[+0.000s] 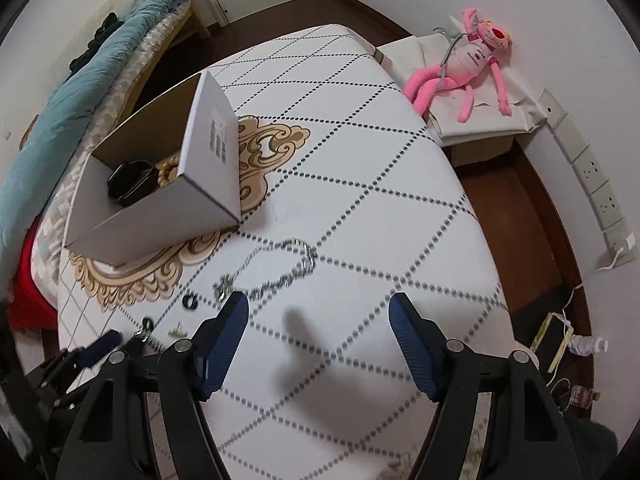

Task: Organize jewelry
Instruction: 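Grasp the silver chain bracelet with the left tool while the right tool grasps the silver necklace, then carry the chain and necklace into the box and open both tools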

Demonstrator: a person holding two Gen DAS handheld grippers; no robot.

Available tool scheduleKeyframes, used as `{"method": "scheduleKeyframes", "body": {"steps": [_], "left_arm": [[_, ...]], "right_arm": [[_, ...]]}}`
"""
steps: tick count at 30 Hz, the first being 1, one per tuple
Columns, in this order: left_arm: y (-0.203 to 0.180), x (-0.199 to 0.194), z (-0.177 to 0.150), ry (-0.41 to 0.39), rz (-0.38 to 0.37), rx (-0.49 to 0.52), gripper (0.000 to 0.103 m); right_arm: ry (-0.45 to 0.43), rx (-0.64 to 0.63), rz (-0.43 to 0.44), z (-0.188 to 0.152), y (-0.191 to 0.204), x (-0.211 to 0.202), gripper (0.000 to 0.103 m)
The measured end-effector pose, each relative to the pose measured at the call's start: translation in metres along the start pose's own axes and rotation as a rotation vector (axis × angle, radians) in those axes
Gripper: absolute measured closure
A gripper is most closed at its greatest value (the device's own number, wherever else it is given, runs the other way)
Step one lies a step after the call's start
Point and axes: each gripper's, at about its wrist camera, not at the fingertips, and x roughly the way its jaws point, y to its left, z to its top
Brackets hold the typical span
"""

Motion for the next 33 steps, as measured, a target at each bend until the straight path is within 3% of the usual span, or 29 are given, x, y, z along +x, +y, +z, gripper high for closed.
{"method": "scheduleKeyframes", "body": {"steps": [4, 7, 8, 9, 10, 15, 22, 33], "left_arm": [[0.011, -0.001, 0.000, -0.003, -0.022, -0.031, 0.097], [0.020, -0.006, -0.006, -0.011, -0.036, -0.056, 0.097], [0.025, -0.008, -0.007, -0.012, -0.042, -0.061, 0.097], [0.029, -0.010, -0.008, -0.015, -0.047, -0.071, 0.097], [0.031, -0.013, -0.009, -0.019, -0.053, -0.075, 0.097], [0.040, -0.033, -0.016, -0.048, -0.078, -0.092, 0.097], [0.033, -0.061, -0.009, -0.102, -0.114, -0.094, 0.097], [0.031, -0.111, 0.023, -0.195, -0.190, -0.101, 0.097]], "right_arm": [[0.017, -0.018, -0.042, 0.008, 0.007, 0.020, 0.037], [-0.002, -0.077, -0.098, 0.009, 0.020, 0.022, 0.055], [-0.006, -0.097, -0.117, 0.009, 0.024, 0.023, 0.068], [-0.010, -0.110, -0.131, 0.009, 0.027, 0.022, 0.089], [-0.012, -0.120, -0.140, 0.009, 0.029, 0.022, 0.097], [-0.009, -0.126, -0.100, 0.000, 0.031, 0.017, 0.097], [-0.056, -0.088, 0.039, -0.014, 0.024, -0.021, 0.097], [-0.149, -0.113, 0.173, 0.009, 0.039, -0.092, 0.098]]}}
